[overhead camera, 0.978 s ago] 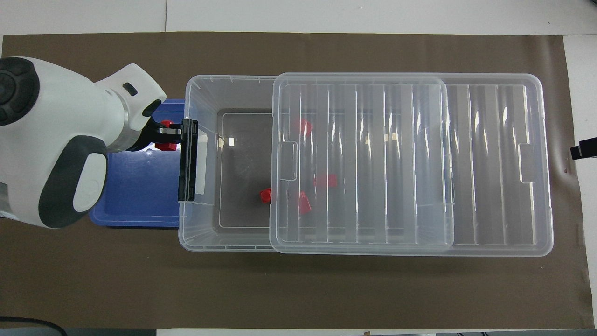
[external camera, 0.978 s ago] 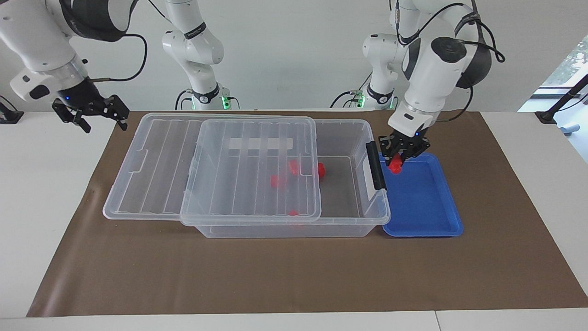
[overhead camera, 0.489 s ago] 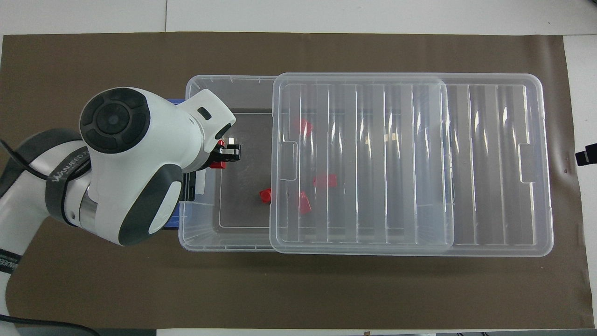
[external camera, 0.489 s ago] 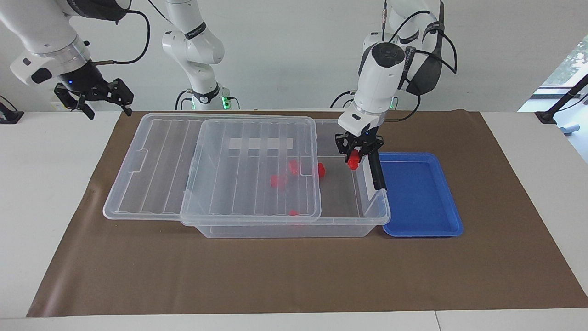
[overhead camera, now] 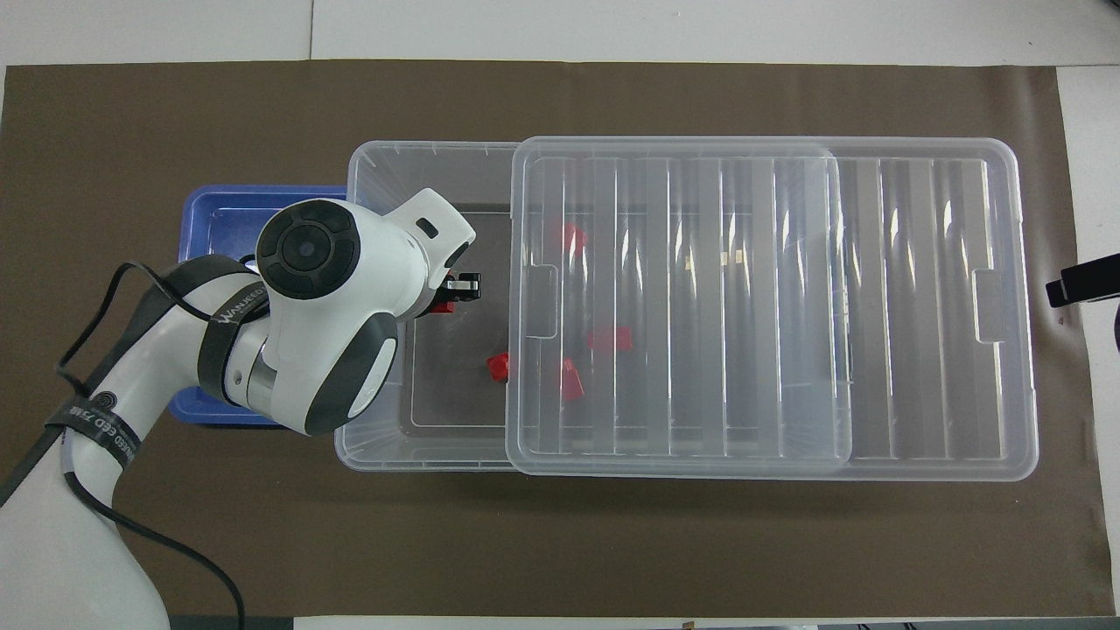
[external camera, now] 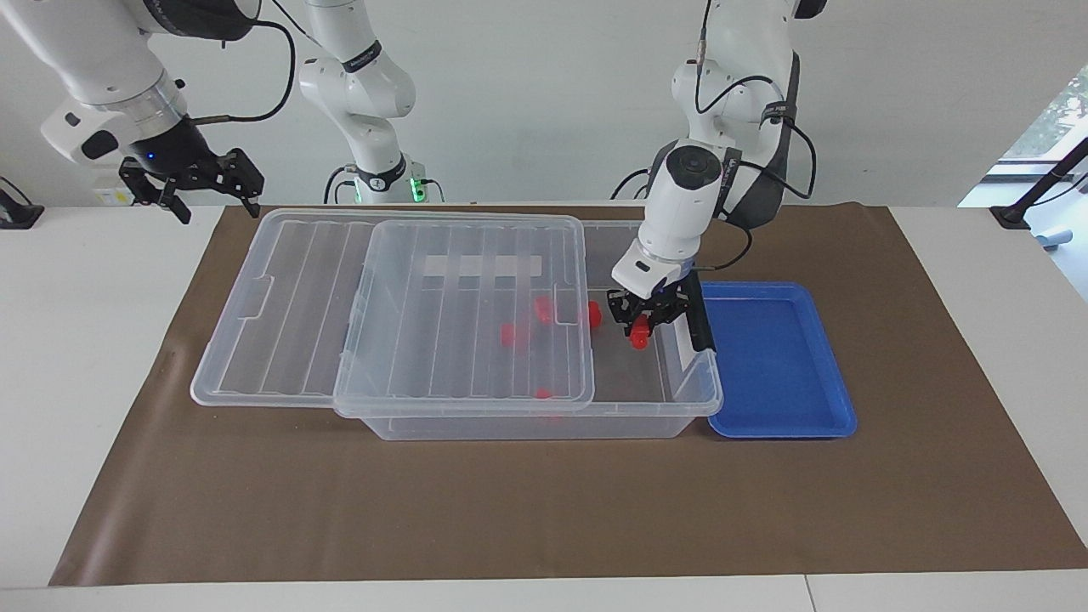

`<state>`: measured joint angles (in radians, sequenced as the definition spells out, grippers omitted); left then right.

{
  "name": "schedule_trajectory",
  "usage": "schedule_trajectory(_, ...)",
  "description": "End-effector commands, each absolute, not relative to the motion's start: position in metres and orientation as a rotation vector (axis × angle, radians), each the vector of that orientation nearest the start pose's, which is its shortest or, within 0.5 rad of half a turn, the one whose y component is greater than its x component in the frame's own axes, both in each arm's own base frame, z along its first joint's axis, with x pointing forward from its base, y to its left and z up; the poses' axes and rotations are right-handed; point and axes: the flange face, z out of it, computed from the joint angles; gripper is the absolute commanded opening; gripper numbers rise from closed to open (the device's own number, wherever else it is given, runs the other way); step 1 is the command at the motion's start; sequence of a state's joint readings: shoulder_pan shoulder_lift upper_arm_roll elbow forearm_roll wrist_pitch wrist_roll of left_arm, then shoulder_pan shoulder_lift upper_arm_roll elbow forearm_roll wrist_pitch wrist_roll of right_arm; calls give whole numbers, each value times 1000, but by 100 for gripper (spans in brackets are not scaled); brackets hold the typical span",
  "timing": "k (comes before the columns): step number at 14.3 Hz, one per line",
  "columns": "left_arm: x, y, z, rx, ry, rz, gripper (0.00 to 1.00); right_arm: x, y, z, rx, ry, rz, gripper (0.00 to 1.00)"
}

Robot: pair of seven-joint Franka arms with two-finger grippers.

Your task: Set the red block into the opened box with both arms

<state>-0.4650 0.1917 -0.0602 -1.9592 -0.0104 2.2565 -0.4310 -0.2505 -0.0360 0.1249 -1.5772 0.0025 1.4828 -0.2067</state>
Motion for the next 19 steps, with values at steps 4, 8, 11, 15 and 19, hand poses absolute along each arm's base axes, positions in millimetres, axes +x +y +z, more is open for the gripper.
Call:
schedule_trajectory(4,525,-321,349,-3215,104,-166,0,529,-64,632,-3133,-117,97,100)
schedule_trajectory(8,527,-328,316,-3185,148,-158,0,528,-64,632,-3134,-115,95,100)
schedule_trajectory(11,527,-328,308,-3175,163,-152,0,529,-64,631,-3134,-115,97,100)
schedule_trajectory(15,529,-329,313,-3180,156,-167,100,528,-63,631,-3134,-115,97,100)
schedule_trajectory(19,524,-321,370,-3176,146,-181,100,528,-63,630,-3133,-115,99,100)
